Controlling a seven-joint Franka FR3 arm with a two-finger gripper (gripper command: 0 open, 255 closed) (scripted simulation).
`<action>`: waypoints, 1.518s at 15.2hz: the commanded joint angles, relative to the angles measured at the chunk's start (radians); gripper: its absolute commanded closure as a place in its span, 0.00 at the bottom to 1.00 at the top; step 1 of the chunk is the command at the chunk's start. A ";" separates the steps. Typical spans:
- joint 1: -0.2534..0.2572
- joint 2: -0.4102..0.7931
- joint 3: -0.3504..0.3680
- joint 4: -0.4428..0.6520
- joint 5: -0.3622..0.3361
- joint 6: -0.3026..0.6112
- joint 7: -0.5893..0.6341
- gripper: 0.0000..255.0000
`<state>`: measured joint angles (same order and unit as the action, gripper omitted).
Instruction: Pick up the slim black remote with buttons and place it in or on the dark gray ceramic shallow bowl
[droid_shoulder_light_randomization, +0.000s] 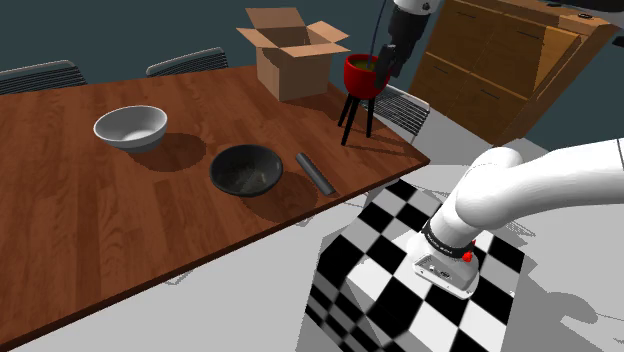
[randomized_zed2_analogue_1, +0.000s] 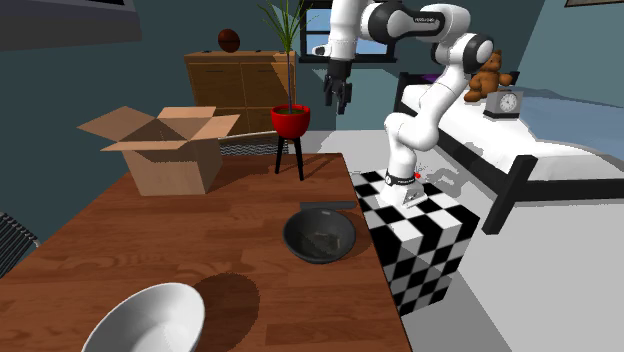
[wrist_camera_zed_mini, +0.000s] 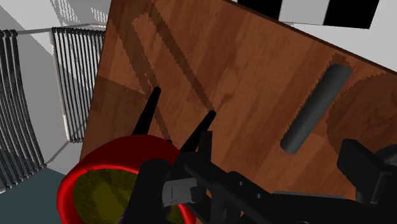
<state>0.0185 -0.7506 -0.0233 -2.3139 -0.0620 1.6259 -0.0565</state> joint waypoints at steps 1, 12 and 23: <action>0.000 0.000 0.000 0.000 0.000 0.000 0.000 0.00; 0.005 0.086 0.122 -0.257 0.138 0.318 0.286 0.00; 0.030 0.392 0.258 -0.341 0.273 0.709 0.548 0.00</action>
<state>0.0466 -0.3951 0.2218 -2.6545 0.1992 2.2944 0.4665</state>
